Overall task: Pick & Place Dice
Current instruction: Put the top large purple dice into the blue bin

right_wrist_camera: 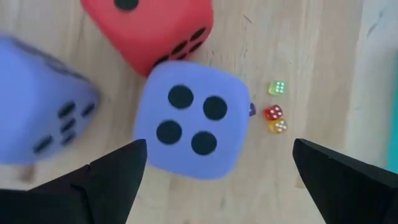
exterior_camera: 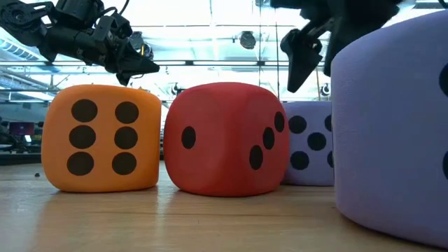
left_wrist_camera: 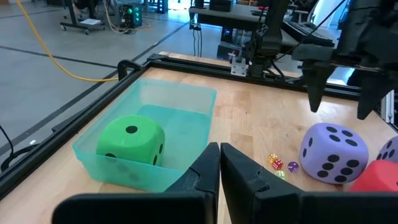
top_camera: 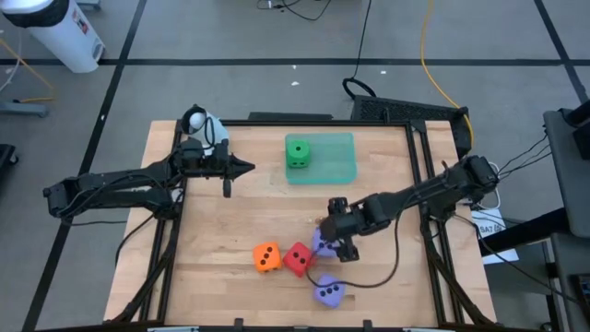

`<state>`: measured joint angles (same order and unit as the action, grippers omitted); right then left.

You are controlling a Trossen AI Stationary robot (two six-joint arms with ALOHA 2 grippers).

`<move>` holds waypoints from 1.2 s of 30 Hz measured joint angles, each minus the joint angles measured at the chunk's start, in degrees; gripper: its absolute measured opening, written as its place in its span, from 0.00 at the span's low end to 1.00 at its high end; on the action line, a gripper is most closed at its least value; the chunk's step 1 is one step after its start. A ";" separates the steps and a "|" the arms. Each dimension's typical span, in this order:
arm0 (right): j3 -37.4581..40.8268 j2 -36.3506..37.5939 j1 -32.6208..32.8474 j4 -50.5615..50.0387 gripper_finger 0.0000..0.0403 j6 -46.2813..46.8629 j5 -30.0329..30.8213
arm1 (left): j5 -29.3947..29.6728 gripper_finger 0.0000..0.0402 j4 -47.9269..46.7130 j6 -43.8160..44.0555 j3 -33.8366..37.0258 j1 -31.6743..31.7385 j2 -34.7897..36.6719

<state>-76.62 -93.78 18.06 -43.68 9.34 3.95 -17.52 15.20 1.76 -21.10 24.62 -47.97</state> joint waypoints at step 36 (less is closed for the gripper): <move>-0.57 -11.90 2.61 2.76 0.98 16.05 -1.15 | -0.01 0.05 0.02 0.04 0.00 -0.19 -0.02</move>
<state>-77.19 -105.68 20.67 -40.92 25.39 2.80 -17.52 15.22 1.80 -21.10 24.43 -47.98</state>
